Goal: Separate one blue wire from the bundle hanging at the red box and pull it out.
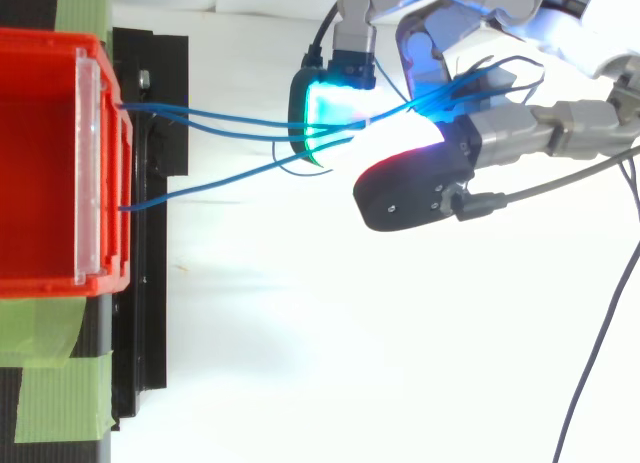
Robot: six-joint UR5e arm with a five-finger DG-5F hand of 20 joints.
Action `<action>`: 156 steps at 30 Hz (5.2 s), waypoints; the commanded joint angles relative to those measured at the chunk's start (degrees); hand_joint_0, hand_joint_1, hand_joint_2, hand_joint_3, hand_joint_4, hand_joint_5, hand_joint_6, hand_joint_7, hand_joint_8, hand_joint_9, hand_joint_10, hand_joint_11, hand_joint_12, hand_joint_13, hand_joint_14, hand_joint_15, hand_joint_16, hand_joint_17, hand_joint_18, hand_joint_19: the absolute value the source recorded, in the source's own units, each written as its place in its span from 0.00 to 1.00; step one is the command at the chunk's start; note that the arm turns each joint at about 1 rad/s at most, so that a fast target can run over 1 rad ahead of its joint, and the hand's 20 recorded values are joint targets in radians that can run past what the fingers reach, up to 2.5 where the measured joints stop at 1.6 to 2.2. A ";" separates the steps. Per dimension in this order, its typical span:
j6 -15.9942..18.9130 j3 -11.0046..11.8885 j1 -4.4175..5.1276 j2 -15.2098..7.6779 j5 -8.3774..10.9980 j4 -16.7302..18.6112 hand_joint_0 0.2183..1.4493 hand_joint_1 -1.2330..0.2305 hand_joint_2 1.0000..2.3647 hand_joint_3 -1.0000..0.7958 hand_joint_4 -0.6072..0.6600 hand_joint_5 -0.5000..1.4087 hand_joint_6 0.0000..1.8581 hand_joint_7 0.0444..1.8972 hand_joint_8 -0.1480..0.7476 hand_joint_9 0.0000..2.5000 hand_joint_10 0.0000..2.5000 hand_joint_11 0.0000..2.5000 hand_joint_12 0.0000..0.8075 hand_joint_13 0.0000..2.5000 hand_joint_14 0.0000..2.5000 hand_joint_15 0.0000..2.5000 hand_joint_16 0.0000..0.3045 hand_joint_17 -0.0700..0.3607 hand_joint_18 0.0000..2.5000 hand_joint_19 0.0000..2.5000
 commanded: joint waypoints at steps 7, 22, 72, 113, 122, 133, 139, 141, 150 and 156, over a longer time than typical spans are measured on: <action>0.00 -0.01 0.01 0.04 0.00 -0.02 0.34 0.27 0.01 0.40 0.66 0.17 0.47 0.59 0.48 0.34 0.56 0.59 0.46 0.29 0.78 0.59 0.15 0.40 0.36 0.55; 0.00 -0.01 0.01 0.04 0.00 -0.11 0.31 0.53 0.00 0.30 0.66 0.18 0.43 0.56 0.48 0.37 0.52 0.58 0.45 0.29 0.81 0.55 0.14 0.39 0.35 0.55; -6.06 1.92 -3.15 0.74 -0.44 0.95 0.33 0.38 0.02 0.40 0.65 0.18 0.45 0.61 0.48 0.36 0.56 0.57 0.46 0.31 0.76 0.58 0.15 0.39 0.37 0.54; 1.58 1.83 -2.54 0.74 0.00 -2.65 0.37 0.18 0.02 0.51 0.64 0.11 0.45 0.57 0.46 0.12 0.49 0.60 0.39 0.05 0.87 0.65 0.15 0.41 0.20 0.51; 3.43 1.92 -2.45 0.74 0.09 -2.92 0.37 0.19 0.02 0.46 0.63 0.10 0.45 0.58 0.44 0.06 0.41 0.63 0.35 0.00 0.90 0.67 0.15 0.39 0.14 0.49; 4.83 1.92 -2.36 0.74 0.17 -3.45 0.33 0.16 0.02 0.46 0.63 0.10 0.44 0.61 0.44 0.03 0.27 0.67 0.32 0.00 0.86 0.72 0.14 0.39 0.09 0.47; 5.10 1.92 -2.36 0.74 0.17 -3.97 0.33 0.15 0.02 0.46 0.62 0.10 0.43 0.63 0.44 0.01 0.21 0.69 0.31 0.00 0.85 0.74 0.14 0.39 0.08 0.45; 5.27 1.92 -2.45 0.74 0.17 -3.97 0.33 0.15 0.02 0.47 0.61 0.10 0.43 0.63 0.43 0.01 0.19 0.70 0.31 0.00 0.85 0.74 0.14 0.39 0.07 0.45; 6.06 1.92 -2.36 0.74 0.09 -4.32 0.36 0.17 0.02 0.46 0.62 0.10 0.43 0.61 0.44 0.01 0.21 0.68 0.31 0.00 0.89 0.71 0.14 0.39 0.08 0.48; 6.33 1.83 -2.36 0.74 0.17 -4.32 0.32 0.18 0.01 0.36 0.66 0.11 0.44 0.56 0.46 0.12 0.26 0.63 0.38 0.02 0.93 0.67 0.15 0.40 0.19 0.54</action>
